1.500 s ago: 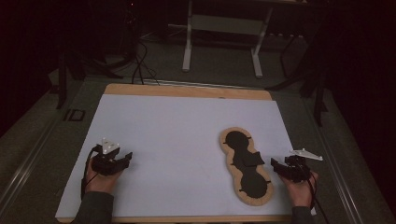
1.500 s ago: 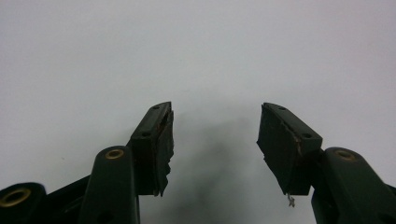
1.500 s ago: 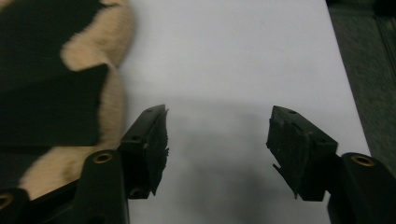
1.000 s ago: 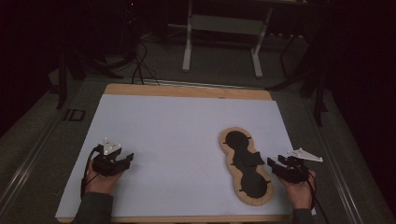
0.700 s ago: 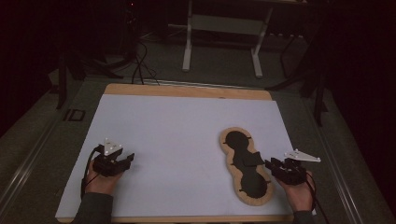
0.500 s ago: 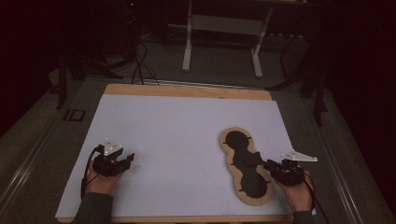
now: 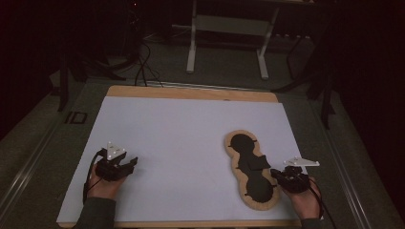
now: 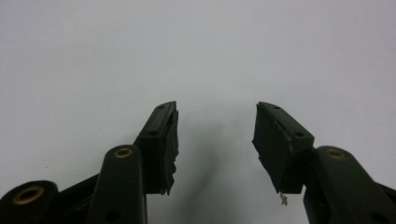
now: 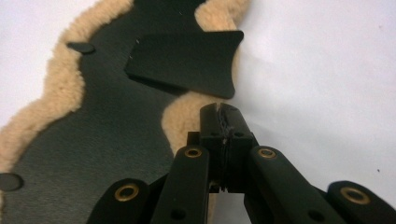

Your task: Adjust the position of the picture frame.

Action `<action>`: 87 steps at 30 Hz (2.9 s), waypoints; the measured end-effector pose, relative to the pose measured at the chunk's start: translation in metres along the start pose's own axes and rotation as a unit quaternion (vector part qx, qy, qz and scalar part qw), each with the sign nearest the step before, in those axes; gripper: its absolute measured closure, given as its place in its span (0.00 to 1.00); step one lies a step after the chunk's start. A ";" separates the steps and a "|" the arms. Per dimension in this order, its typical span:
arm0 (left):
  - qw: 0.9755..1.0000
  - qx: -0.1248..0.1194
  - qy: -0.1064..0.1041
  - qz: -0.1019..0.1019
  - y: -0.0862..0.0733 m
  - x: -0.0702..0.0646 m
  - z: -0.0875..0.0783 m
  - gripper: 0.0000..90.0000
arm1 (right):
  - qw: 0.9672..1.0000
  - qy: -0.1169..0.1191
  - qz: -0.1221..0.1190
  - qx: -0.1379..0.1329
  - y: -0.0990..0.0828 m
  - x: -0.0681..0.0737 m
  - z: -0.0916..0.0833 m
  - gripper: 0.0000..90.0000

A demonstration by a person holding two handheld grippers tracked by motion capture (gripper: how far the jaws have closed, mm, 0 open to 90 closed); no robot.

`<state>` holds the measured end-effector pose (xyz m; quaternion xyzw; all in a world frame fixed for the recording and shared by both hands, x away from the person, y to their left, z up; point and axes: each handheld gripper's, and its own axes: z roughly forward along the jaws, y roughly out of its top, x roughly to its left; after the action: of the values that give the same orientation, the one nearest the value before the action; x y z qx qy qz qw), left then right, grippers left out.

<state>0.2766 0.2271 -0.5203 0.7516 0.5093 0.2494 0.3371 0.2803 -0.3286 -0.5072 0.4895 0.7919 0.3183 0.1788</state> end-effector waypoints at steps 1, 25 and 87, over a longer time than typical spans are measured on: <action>1.000 0.000 0.000 0.000 0.000 0.000 0.000 0.56 | 1.000 0.001 0.001 0.002 0.000 -0.001 0.001 0.99; 1.000 -0.006 -0.001 0.004 0.000 -0.002 -0.001 0.56 | 0.999 0.010 0.007 0.034 -0.003 -0.005 0.012 1.00; 0.999 -0.032 -0.013 0.006 0.004 -0.008 -0.006 0.56 | 0.992 0.092 -0.079 0.046 0.016 0.067 0.036 1.00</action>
<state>0.2719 0.2200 -0.5143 0.7463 0.4924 0.2579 0.3661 0.2821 -0.2521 -0.5205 0.4022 0.8549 0.3097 0.1070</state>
